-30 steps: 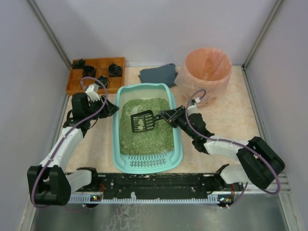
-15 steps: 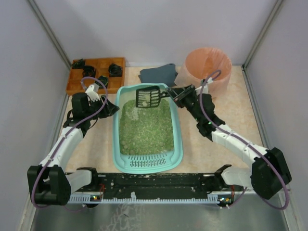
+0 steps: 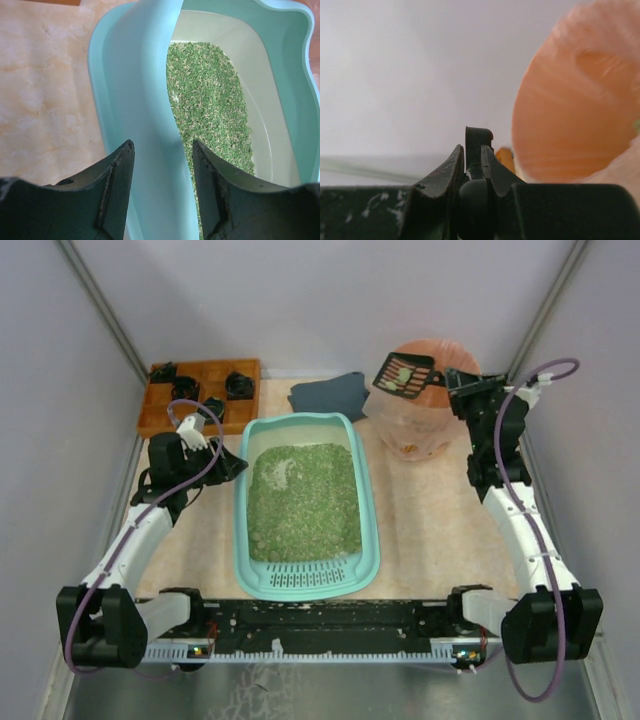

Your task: Clean the litter box

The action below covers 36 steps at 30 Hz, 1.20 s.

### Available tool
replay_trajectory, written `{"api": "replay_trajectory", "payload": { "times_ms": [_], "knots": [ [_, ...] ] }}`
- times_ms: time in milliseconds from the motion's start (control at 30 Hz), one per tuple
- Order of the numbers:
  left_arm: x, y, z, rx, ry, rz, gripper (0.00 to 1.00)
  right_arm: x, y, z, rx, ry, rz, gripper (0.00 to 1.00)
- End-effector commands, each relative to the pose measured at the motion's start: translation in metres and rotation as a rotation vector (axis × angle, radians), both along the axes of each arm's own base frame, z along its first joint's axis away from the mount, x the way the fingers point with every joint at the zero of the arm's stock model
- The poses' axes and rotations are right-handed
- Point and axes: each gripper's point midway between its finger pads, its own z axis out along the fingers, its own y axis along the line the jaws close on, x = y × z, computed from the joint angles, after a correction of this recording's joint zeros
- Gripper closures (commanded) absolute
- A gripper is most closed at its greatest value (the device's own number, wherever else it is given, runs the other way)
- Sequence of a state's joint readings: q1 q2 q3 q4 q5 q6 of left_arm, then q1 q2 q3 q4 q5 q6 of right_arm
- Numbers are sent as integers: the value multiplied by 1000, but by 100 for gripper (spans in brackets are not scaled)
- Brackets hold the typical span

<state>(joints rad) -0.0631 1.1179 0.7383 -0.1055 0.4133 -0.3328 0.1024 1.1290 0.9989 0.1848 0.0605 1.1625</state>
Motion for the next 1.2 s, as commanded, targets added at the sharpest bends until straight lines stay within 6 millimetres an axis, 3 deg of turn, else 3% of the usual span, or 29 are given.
{"api": "replay_trajectory", "payload": {
  "times_ms": [0,133,367,500,667,867,1167],
  "knots": [
    [1,-2,16,7,-57,-20,44,-6,-50,49,-48,-94,-168,100],
    [2,-1,17,10,-62,-17,44,4,-73,60,-240,-81,-282,100],
    [1,-1,18,9,-66,-17,44,26,-92,46,-601,-37,-359,100],
    [1,-2,18,5,-64,-20,44,38,-87,44,-795,-70,-329,100],
    [0,-2,18,4,-62,-21,44,52,-64,41,-1085,-134,-270,100],
    [1,-1,18,8,-63,-18,44,52,-45,49,-1209,-210,-249,100],
    [0,-2,17,7,-60,-21,44,39,-44,66,-1222,-265,-288,100]
  ]
}}
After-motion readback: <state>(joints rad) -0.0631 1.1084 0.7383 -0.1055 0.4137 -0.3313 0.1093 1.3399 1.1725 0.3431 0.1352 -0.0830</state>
